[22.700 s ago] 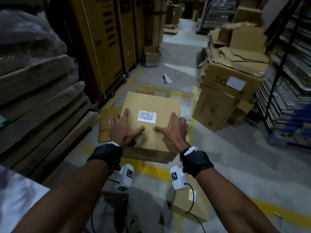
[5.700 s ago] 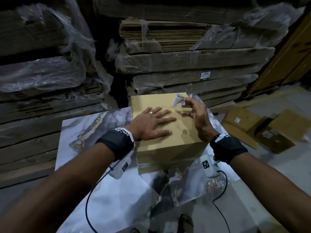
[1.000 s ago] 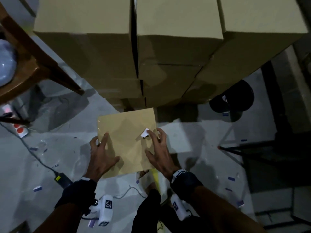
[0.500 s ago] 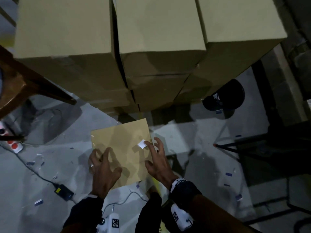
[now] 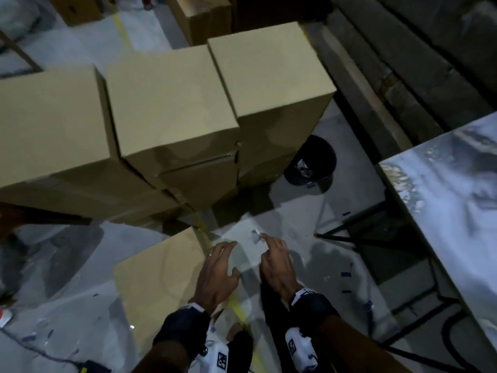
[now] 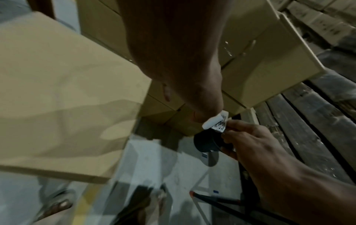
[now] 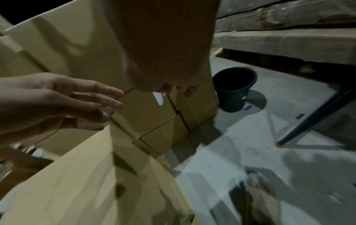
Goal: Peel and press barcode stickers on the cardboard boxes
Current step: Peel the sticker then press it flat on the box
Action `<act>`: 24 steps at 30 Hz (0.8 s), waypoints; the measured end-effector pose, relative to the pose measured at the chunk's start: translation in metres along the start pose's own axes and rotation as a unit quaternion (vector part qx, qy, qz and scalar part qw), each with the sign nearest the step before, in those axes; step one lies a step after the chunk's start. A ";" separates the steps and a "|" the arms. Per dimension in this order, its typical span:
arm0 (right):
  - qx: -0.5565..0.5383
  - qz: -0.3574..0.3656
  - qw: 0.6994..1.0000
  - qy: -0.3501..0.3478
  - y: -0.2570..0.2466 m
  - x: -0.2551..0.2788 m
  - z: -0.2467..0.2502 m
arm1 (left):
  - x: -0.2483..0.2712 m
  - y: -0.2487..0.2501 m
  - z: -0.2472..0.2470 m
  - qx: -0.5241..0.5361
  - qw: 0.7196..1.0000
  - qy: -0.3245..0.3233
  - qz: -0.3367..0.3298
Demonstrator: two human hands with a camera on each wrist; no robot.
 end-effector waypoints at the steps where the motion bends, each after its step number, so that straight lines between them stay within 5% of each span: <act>1: -0.002 -0.006 1.000 0.018 0.009 -0.007 0.013 | -0.012 0.013 -0.006 0.001 1.000 -0.017 -0.004; 12: -0.089 -0.022 0.991 0.096 0.099 -0.113 0.129 | -0.157 0.105 -0.062 -0.074 0.994 -0.086 -0.005; 17: -0.214 -0.099 0.967 0.093 0.145 -0.166 0.131 | -0.218 0.118 -0.093 -0.094 0.990 -0.105 -0.019; 21: -0.169 -0.081 0.967 0.171 0.168 -0.198 0.132 | -0.258 0.116 -0.117 -0.097 0.988 -0.115 -0.030; 24: -0.150 -0.095 0.970 0.166 0.195 -0.222 0.107 | -0.283 0.102 -0.139 -0.102 0.986 -0.124 -0.036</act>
Point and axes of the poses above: each hand's wrist, its own x-axis away from the middle knuckle, its own z-axis out of the back of the hand, y = z × x, the point moved 7 cm from there along -x, towards the middle knuckle, and after that the axes turned 5 degrees about x, right-handed, at the moved point
